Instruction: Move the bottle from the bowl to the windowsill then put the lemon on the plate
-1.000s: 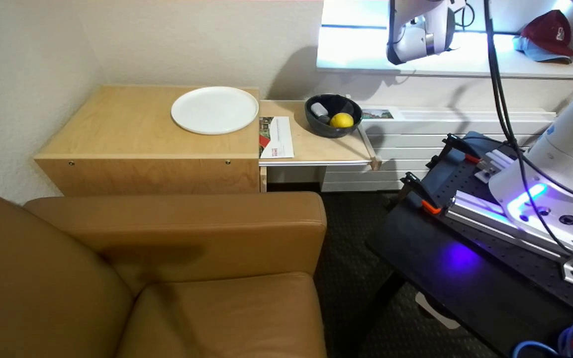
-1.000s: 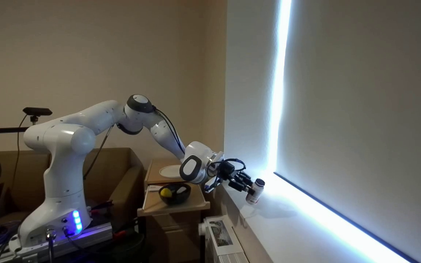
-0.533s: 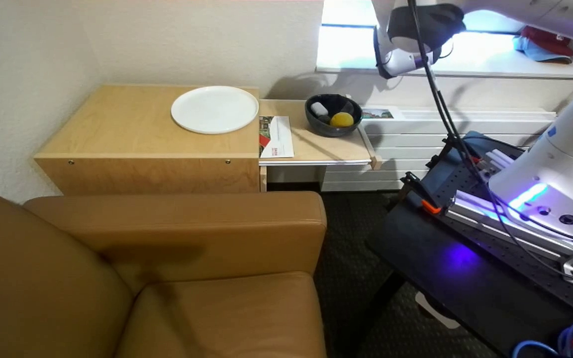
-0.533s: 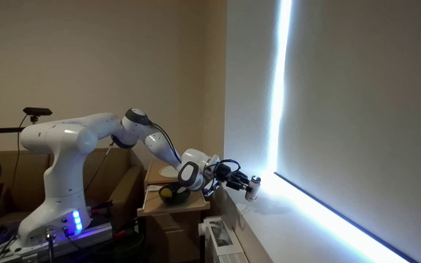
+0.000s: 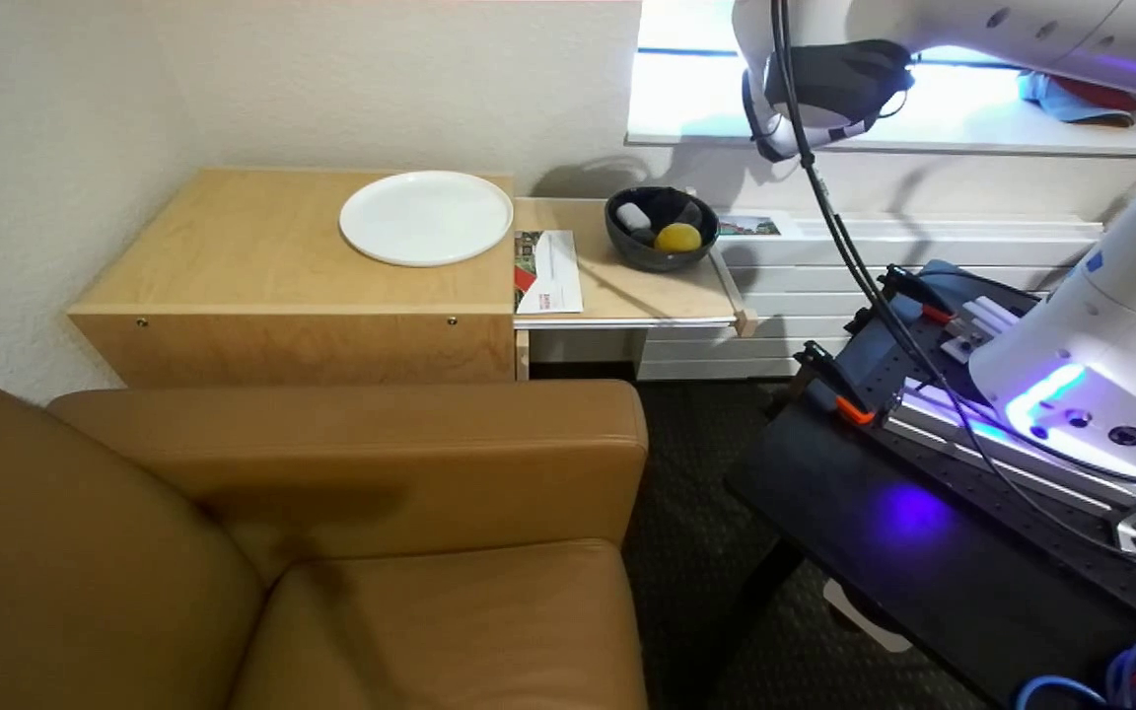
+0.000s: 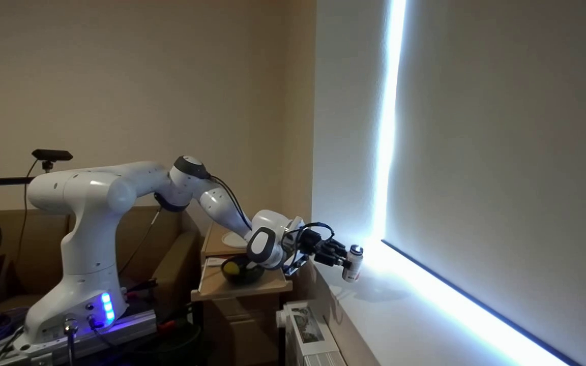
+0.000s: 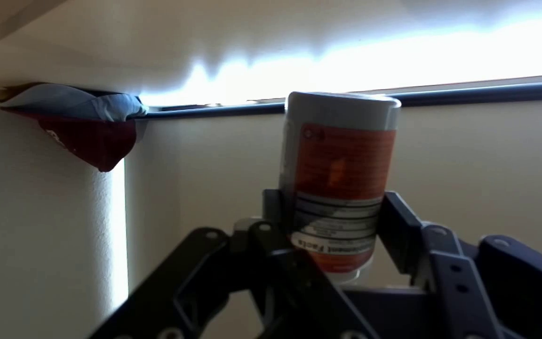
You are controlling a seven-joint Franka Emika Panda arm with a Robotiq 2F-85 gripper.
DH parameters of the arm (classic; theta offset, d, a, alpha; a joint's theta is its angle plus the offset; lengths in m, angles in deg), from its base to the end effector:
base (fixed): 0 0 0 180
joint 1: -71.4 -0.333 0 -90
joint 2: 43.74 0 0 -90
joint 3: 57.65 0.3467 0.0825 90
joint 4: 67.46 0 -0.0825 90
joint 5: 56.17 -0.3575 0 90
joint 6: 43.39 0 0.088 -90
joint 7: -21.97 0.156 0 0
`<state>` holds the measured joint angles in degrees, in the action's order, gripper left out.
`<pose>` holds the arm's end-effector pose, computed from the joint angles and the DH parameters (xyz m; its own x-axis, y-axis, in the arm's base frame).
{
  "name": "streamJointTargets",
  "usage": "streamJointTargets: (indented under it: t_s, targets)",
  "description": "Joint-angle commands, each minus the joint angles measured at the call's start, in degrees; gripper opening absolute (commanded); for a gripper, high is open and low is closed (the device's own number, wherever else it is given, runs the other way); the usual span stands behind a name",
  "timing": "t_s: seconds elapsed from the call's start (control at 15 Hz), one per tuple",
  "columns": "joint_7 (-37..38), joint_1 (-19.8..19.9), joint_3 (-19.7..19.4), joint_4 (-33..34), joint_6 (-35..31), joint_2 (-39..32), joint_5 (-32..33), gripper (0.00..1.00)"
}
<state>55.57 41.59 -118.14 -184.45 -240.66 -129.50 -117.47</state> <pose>0.5124 -0.3494 0.1682 0.0754 -0.2356 0.9689 -0.9750 -0.2213 0.0220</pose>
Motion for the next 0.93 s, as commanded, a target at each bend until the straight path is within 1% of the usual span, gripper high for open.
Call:
streamJointTargets:
  t_s: [0.0, 0.07, 0.13, 0.2, 0.33, 0.4, 0.47, 0.53, 0.8, 0.87]
  targets:
    - [-2.3, 4.3, 0.7, 0.5, -2.7, 0.0, -1.6, 0.29]
    - [-4.1, 4.8, 0.7, 0.7, -2.5, 0.2, -2.8, 0.29]
    - [-4.9, 3.9, -0.8, 0.1, -0.7, 0.2, -3.4, 0.29]
    - [-1.8, 3.7, 0.0, 0.0, -0.7, 0.0, -1.4, 0.54]
    - [-2.9, 4.2, -0.5, 0.0, -0.7, 0.0, -2.1, 0.54]
    - [-2.9, 4.1, -0.6, 0.0, -0.7, 0.1, -2.1, 0.29]
    - [-6.7, 4.8, 0.4, 0.9, -0.6, 1.1, -4.6, 0.29]
    - [-3.5, 4.2, -0.2, 0.4, 0.8, 0.1, -2.2, 0.29]
    - [-3.7, 4.6, 0.7, 0.7, 1.1, 0.1, -2.2, 0.29]
    - [-3.3, 4.1, 0.5, 0.1, 0.4, 0.1, -2.4, 0.54]
